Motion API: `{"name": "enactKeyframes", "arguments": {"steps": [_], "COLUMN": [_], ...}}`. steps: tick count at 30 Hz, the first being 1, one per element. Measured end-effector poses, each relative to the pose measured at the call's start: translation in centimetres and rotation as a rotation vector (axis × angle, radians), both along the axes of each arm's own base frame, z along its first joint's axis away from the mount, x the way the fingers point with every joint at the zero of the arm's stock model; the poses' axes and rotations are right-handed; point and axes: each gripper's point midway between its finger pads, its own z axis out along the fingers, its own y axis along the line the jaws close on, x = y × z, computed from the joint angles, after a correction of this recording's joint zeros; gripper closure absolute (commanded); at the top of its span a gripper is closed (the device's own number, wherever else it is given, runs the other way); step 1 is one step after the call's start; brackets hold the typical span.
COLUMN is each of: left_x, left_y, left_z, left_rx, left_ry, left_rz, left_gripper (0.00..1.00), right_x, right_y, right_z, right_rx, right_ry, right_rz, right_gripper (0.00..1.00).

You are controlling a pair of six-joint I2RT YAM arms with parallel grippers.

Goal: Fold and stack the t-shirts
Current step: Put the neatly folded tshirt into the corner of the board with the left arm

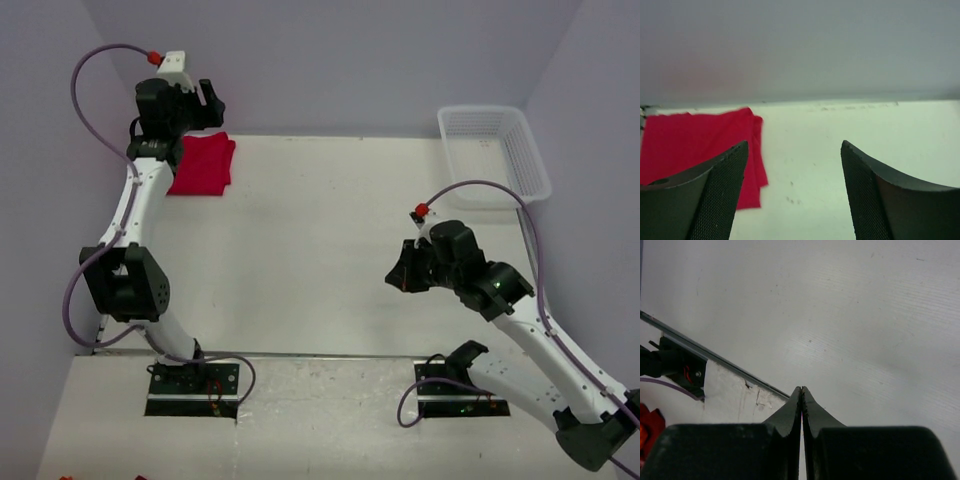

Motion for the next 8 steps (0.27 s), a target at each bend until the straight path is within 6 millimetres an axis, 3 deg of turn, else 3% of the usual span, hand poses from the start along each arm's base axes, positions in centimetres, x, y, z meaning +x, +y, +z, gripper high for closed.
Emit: {"name": "enactKeyframes", "arguments": {"steps": [1,3,7,8], "left_x": [-1.2,-3.6,-9.2,-10.3], "left_y": [-1.0,-3.6,-8.3,-8.9], "left_z": [-0.6,-2.2,-5.6,-5.8], "left_rx": [-0.008,-0.020,-0.034,-0.037], "left_ry": [0.023,0.072,0.170,0.182], "left_rz": [-0.017,-0.058,-0.156,-0.173], "left_gripper": [0.24,0.21,0.28,0.23], "right_x": [0.1,0.2,0.3,0.3], "right_y": [-0.1,-0.3,-0.6,-0.7], "right_z": [0.1,0.3,0.8,0.8], "right_rx": [-0.004,-0.012,-0.018,-0.019], "right_ry": [-0.005,-0.015,-0.033,-0.035], "right_rz": [-0.005,-0.013,-0.025,-0.029], "right_gripper": [0.90,0.81,0.49,0.44]}}
